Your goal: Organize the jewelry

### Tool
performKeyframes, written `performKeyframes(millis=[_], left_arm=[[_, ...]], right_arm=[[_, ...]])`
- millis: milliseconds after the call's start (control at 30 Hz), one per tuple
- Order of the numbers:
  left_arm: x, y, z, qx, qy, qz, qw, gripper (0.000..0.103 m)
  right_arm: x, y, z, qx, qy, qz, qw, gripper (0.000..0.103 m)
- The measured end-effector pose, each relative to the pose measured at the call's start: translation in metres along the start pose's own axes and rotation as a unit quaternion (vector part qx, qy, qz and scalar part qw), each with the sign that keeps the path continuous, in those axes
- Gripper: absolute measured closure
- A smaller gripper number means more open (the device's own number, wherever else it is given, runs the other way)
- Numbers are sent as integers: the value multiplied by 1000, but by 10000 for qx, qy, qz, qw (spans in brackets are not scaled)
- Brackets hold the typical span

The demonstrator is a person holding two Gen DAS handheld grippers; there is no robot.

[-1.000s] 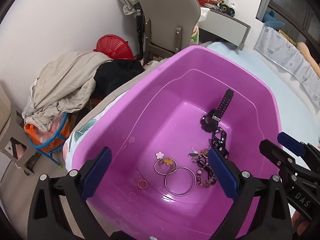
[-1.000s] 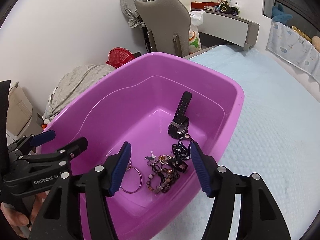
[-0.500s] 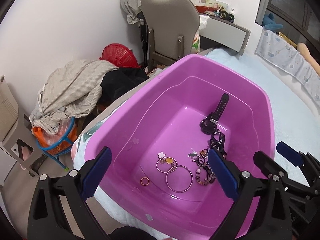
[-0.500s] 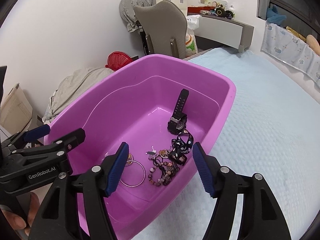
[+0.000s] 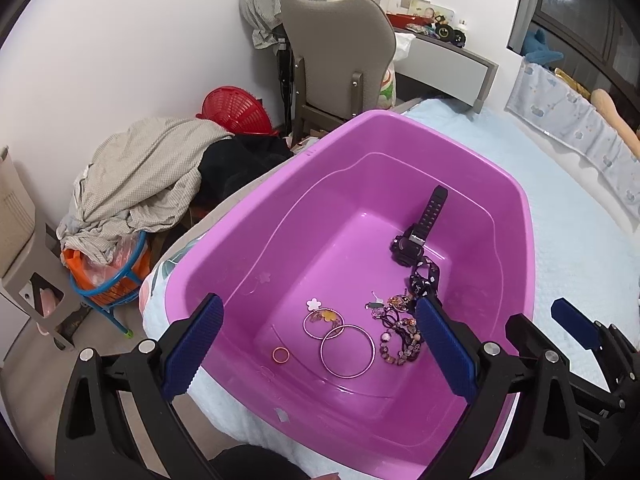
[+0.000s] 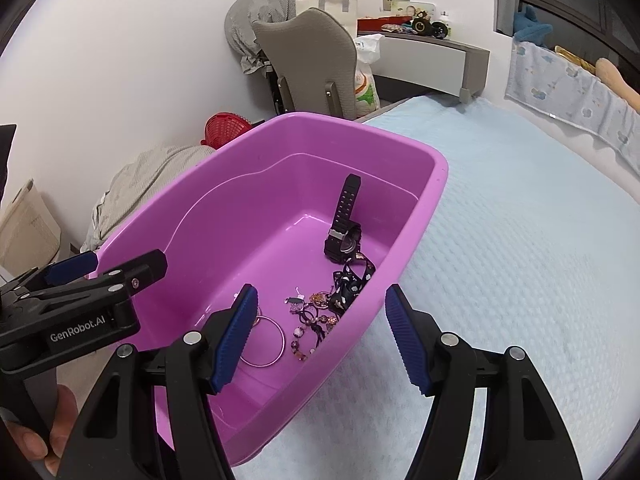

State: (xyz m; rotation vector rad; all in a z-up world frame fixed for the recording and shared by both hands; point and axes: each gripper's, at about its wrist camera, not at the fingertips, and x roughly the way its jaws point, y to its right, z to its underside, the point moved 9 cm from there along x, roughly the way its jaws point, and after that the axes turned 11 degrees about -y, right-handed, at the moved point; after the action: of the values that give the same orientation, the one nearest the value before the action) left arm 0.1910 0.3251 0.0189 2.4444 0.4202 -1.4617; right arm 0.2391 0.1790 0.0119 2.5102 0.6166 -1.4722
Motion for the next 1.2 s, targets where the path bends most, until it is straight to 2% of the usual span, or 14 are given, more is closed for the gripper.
performKeyframes(millis=[1200], left_arm=[[-16,7,4,114,151,-168,9997,8]], right_arm=[[-14,9,9,117,85,19,9999,39]])
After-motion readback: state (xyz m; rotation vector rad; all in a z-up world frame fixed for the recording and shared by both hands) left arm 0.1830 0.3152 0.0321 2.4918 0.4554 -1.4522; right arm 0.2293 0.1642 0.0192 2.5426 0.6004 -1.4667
